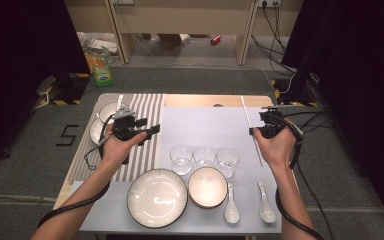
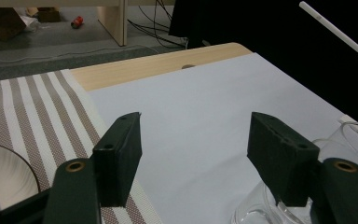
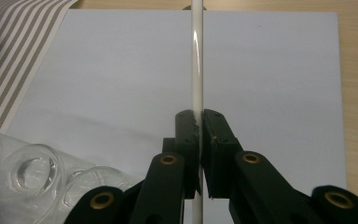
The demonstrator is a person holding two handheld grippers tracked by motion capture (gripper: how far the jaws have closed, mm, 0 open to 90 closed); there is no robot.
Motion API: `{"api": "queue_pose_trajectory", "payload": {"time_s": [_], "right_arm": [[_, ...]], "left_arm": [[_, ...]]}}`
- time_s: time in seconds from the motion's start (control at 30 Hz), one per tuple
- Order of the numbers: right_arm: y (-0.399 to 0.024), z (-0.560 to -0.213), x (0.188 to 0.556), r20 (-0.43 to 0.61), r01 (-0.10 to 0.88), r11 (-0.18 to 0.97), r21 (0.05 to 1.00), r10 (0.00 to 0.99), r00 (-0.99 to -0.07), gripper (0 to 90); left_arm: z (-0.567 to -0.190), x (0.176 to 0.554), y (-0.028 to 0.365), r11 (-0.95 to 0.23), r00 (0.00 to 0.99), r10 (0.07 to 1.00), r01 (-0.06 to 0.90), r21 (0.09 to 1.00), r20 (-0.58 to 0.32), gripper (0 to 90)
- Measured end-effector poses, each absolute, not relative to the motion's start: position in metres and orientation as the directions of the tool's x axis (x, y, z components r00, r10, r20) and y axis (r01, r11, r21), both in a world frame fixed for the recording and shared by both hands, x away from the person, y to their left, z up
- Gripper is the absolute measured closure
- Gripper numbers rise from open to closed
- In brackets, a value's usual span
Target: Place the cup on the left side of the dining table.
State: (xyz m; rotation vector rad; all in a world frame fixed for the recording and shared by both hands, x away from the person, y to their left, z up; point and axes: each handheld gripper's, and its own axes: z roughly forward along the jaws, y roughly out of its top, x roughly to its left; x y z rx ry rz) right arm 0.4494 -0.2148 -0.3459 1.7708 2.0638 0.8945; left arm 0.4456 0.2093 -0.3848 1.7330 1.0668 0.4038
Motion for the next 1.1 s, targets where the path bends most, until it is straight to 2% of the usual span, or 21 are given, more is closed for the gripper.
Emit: {"api": "queue_pose_trajectory", "payload": {"time_s": [1.1], "right_arm": [[-0.182, -0.332, 0.451, 0.18, 0.745, 0.103, 0.659, 0.94, -0.29, 85.6]], "left_arm": [[-0.381, 0.448, 0.193, -0.098, 0.584, 0.783, 0.456, 0.885, -0.214, 34.3]]}}
